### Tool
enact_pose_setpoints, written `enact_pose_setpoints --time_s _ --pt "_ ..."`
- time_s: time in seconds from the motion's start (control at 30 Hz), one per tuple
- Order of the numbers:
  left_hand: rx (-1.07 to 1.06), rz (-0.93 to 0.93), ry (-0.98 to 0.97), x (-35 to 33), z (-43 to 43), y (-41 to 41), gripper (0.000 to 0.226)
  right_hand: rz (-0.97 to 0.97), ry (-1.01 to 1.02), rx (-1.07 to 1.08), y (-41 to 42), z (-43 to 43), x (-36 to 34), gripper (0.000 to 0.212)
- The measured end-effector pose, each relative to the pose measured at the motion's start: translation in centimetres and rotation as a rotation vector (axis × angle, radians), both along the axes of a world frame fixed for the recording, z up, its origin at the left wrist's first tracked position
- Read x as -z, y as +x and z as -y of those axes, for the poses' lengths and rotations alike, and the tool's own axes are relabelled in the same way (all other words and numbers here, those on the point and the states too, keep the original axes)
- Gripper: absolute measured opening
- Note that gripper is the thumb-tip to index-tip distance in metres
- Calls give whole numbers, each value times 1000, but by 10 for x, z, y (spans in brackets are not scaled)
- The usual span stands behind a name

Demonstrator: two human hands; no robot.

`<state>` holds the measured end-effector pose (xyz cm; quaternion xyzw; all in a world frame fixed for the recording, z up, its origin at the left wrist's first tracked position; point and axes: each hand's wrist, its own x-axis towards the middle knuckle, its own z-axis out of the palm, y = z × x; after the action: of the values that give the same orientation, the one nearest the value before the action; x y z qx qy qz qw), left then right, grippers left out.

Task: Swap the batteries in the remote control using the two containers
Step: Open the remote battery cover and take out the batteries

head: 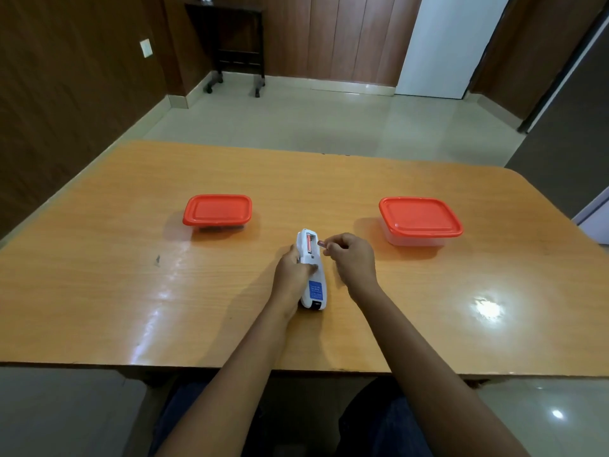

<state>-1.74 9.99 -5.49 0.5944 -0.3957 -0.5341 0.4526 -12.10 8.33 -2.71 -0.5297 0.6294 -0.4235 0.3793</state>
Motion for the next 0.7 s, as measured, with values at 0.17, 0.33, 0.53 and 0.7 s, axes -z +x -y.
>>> enact_pose_setpoints --time_s 0.17,0.33,0.53,0.7 --pt "3 -19 129 -11 1 3 47 361 63 89 -1 -18 5 21" --pt "-26 -50 139 -17 0 7 39 376 77 65 10 -26 9 15" --pt "-235 -328 127 -31 -7 14 25 238 20 -11 37 -37 8 18" --pt "-458 -629 198 -25 4 27 24 147 -78 21 39 -37 1 27"
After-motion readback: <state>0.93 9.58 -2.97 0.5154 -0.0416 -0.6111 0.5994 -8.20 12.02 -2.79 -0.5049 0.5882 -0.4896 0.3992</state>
